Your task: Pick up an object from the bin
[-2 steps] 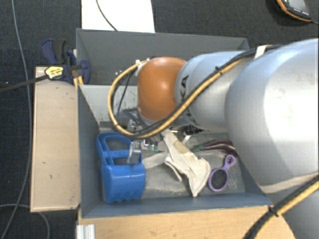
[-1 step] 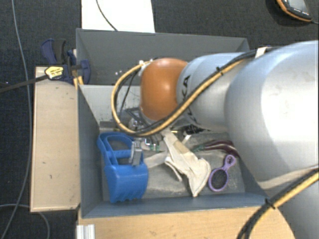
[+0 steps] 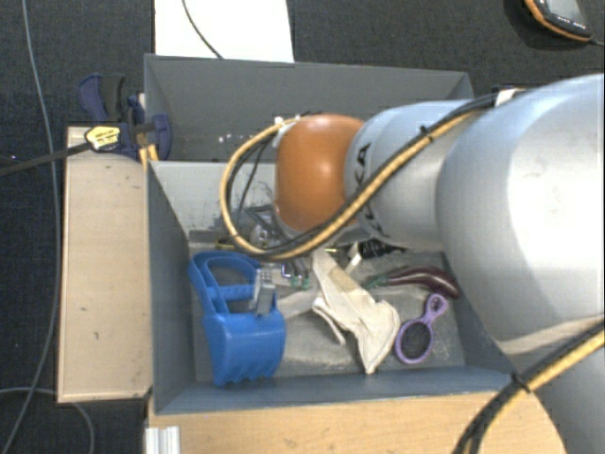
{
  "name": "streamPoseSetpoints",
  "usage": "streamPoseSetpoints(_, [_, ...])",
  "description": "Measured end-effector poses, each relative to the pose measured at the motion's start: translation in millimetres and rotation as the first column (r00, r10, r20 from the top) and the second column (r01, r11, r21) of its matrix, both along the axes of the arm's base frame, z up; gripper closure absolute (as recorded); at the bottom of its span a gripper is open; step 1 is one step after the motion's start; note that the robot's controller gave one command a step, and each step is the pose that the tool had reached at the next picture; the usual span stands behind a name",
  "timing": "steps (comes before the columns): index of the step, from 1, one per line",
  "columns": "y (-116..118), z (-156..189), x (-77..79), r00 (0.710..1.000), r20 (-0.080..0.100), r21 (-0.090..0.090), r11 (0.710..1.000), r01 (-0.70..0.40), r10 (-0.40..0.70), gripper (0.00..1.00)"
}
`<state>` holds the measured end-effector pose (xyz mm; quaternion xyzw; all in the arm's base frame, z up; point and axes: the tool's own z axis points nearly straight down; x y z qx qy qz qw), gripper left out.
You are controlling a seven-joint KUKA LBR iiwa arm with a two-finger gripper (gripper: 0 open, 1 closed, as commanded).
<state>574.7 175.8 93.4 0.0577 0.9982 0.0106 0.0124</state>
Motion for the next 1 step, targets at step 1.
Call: streamPoseSetpoints(1, [7.7,-3.9,8.2,1.000,-0.023,-0.003,1.000,-0.006,0.006,0.00])
